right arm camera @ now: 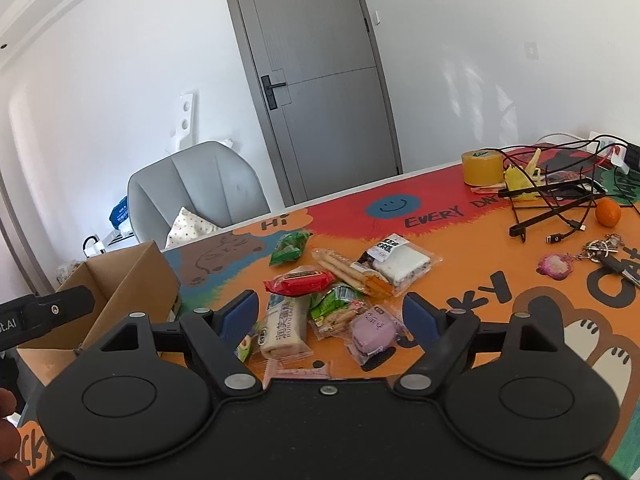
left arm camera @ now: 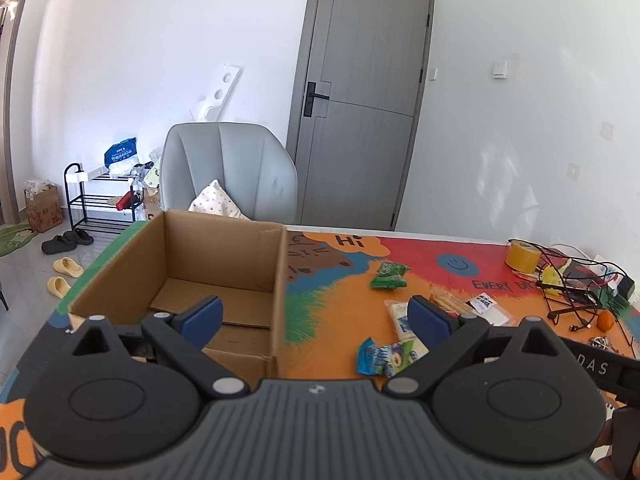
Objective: Organize snacks
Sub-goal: 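Grasp the blue-green candy with the left gripper while the right gripper grasps the pink bun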
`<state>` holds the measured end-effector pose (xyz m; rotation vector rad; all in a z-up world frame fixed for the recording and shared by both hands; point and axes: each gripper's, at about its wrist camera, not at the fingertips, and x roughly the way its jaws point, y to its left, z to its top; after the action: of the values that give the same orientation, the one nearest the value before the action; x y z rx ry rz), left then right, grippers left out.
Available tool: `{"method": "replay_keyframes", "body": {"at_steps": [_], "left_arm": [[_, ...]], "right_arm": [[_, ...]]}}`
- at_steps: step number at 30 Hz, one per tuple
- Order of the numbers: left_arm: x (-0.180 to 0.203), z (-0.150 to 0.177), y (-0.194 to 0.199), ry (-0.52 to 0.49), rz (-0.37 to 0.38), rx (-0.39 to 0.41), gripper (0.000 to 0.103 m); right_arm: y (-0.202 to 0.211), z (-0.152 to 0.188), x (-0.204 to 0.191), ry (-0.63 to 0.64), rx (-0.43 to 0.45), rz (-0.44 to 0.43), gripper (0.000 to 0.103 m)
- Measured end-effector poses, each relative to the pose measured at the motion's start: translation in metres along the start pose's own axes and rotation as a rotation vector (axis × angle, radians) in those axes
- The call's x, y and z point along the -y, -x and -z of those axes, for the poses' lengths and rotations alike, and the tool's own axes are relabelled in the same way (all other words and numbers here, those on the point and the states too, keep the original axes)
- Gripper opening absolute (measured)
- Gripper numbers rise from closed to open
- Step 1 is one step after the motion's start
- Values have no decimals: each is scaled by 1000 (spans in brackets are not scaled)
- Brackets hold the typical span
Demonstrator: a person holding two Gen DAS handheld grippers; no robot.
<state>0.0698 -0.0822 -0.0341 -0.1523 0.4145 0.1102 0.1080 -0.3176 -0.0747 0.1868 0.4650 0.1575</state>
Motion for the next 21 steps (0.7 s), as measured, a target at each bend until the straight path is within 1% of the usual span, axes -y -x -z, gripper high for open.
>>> {"method": "replay_keyframes", "body": {"at_steps": [4, 8, 11, 13, 21], "left_arm": [[16, 8, -4, -39, 59, -37, 98], [30, 17, -13, -63, 73, -47, 98], [39, 22, -26, -80, 81, -76, 98], [42, 25, -33, -86, 86, -83, 97], [48, 32, -64, -73, 96, -127, 95]], "right_arm": [[-4, 4, 13, -16, -8, 21, 79], [-10, 8, 24, -46, -13, 31, 79], [-17, 11, 29, -61, -21, 32, 79], [-24, 14, 32, -61, -31, 34, 79], [-48, 17, 38, -63, -71, 51, 78]]}}
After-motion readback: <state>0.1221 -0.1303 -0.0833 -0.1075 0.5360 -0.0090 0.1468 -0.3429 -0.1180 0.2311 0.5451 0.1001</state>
